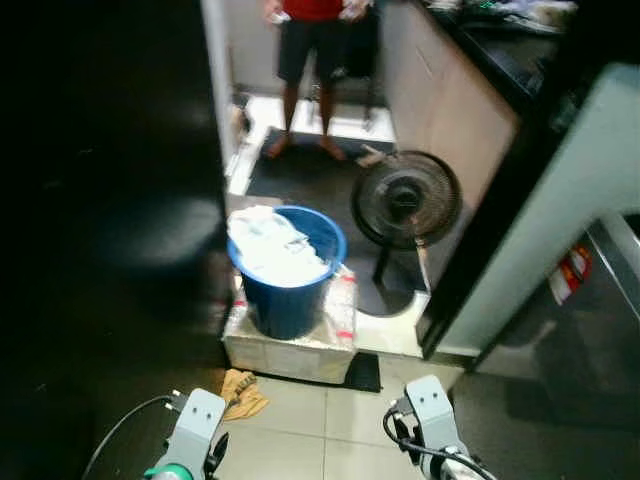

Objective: Clothes washing

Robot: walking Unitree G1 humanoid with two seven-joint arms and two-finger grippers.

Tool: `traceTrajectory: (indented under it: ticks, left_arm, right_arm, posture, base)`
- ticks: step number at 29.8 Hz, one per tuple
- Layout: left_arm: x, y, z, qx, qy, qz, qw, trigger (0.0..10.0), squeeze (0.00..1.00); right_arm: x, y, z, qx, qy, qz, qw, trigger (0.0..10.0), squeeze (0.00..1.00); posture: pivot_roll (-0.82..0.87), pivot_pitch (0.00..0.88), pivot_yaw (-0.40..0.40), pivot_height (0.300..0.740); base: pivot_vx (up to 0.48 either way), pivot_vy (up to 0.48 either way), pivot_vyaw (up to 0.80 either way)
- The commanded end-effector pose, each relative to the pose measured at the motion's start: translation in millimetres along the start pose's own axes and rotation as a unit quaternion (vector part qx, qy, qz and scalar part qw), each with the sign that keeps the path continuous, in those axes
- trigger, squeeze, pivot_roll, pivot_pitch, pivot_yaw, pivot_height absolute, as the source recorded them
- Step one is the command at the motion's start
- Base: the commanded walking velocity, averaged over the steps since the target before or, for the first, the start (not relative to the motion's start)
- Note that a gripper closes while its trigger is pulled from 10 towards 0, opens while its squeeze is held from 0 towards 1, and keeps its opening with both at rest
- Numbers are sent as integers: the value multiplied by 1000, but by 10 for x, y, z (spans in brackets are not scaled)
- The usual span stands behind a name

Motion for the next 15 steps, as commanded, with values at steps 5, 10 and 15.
traceTrajectory:
  ticks: [5,10,15]
  left_arm:
    - [-29,26,-44,3,0,-8,1000,10000,0]
    - [-35,32,-47,3,-1,-10,1000,10000,0]
    - [-37,30,-41,3,-1,-11,1000,10000,0]
  right_arm:
    - [99,-206,-44,-19,-5,29,999,10000,0]
    - [104,-222,-44,-29,-3,32,999,10000,0]
    - [105,-219,-48,-26,-3,31,999,10000,0]
  posture:
    - [65,47,-31,740]
    - [64,49,-31,740]
    - [62,51,-31,740]
  base:
    - [386,285,0]
    - [383,288,-305]
    - [373,300,-764]
Point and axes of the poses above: a point about 5 cm out from each wrist's last joint towards the gripper, its own x axis pointing back from the gripper into the wrist, its own y axis along the axis of the wrist's last joint, z = x × y, the point moved 2 cm from there along -x, pointing out of the wrist towards the gripper, and after that the axes turned 2 degrees about -x, right-handed, at the moved point
